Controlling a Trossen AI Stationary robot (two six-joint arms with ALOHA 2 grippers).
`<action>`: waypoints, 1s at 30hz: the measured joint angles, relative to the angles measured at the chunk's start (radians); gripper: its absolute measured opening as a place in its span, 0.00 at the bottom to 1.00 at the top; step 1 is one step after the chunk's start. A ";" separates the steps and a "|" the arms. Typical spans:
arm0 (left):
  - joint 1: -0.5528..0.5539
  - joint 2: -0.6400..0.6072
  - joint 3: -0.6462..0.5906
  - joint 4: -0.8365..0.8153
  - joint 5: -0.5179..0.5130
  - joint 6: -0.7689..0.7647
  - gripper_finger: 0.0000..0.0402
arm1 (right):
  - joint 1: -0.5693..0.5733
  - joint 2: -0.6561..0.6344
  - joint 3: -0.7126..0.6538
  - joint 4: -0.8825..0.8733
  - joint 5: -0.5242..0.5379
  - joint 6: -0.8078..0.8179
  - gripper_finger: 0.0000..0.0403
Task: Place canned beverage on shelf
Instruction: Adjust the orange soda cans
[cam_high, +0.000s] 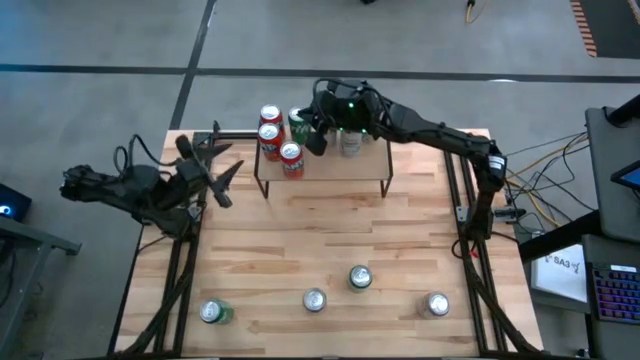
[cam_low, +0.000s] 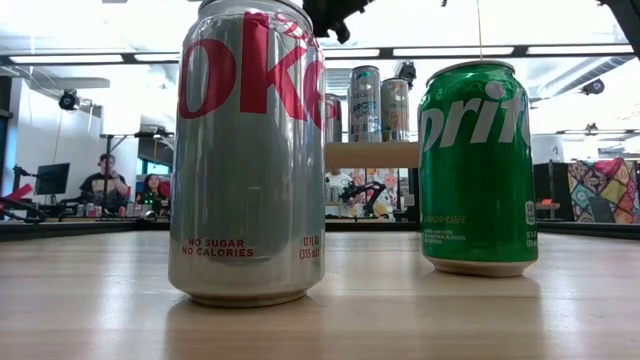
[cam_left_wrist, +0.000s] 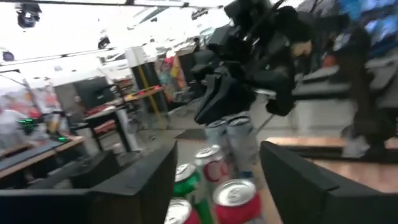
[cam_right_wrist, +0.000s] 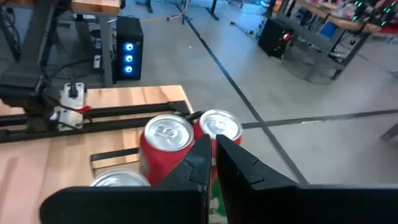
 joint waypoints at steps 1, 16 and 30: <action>0.018 0.015 0.014 -0.020 0.000 0.009 0.49 | 0.000 0.003 0.000 0.012 0.000 -0.006 0.03; 0.532 0.185 0.124 -0.226 0.500 -0.026 0.01 | 0.000 0.090 0.024 0.112 -0.090 0.006 0.03; 0.908 0.309 0.116 -0.227 0.907 -0.113 0.00 | 0.002 0.181 0.041 0.196 -0.128 0.050 0.03</action>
